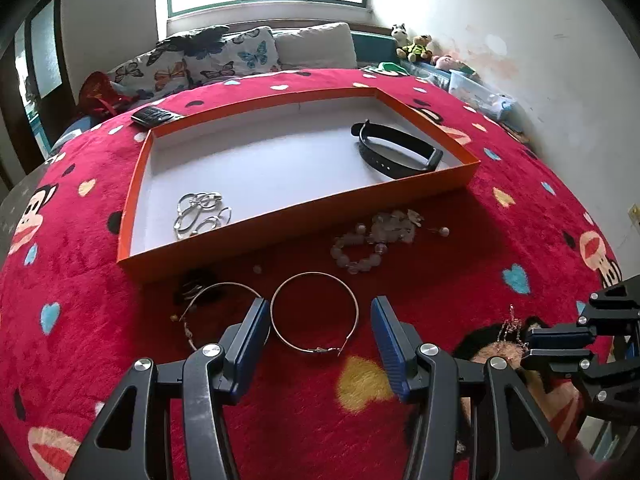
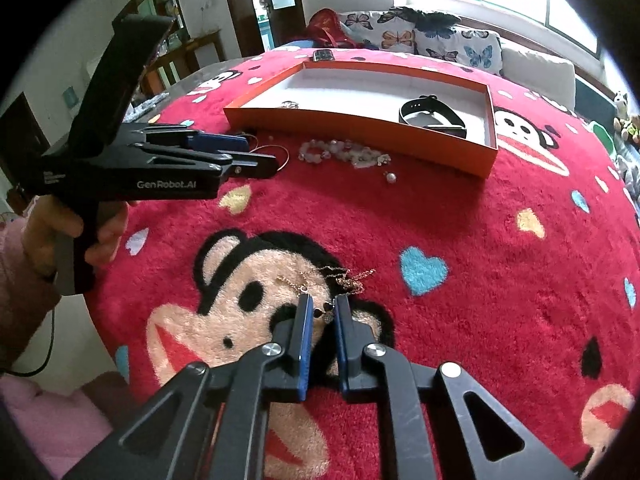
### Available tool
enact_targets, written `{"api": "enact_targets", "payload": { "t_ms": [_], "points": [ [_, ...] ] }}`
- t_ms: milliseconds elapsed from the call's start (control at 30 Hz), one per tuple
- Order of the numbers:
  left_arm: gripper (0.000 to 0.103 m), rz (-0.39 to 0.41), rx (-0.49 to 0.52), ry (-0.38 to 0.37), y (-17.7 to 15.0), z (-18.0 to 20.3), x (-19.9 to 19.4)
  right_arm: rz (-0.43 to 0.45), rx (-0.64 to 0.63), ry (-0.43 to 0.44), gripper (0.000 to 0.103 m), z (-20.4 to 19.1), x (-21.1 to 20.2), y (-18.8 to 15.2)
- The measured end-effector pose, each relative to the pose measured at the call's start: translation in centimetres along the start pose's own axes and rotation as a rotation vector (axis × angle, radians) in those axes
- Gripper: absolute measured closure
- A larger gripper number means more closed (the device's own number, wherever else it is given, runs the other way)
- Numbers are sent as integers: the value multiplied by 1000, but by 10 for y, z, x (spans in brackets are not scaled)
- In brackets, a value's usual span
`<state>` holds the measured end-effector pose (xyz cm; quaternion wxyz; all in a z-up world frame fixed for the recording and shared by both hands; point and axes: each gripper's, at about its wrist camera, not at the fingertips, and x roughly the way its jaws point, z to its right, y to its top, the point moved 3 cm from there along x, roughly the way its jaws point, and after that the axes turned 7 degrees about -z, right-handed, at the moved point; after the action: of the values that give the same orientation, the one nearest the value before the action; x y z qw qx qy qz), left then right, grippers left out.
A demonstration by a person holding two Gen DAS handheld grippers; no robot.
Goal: Organize jewelry
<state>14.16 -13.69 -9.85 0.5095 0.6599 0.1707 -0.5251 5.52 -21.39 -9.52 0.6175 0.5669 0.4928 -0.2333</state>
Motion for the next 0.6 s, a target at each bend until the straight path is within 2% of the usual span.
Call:
{"api": "enact_targets", "payload": {
  "t_ms": [467, 600],
  "points": [
    [47, 1, 15, 8, 3, 6, 1, 6, 33, 43, 90, 7, 0, 0],
    [47, 14, 8, -16, 5, 4, -2, 7, 36, 47, 90, 7, 0, 0]
  ]
}}
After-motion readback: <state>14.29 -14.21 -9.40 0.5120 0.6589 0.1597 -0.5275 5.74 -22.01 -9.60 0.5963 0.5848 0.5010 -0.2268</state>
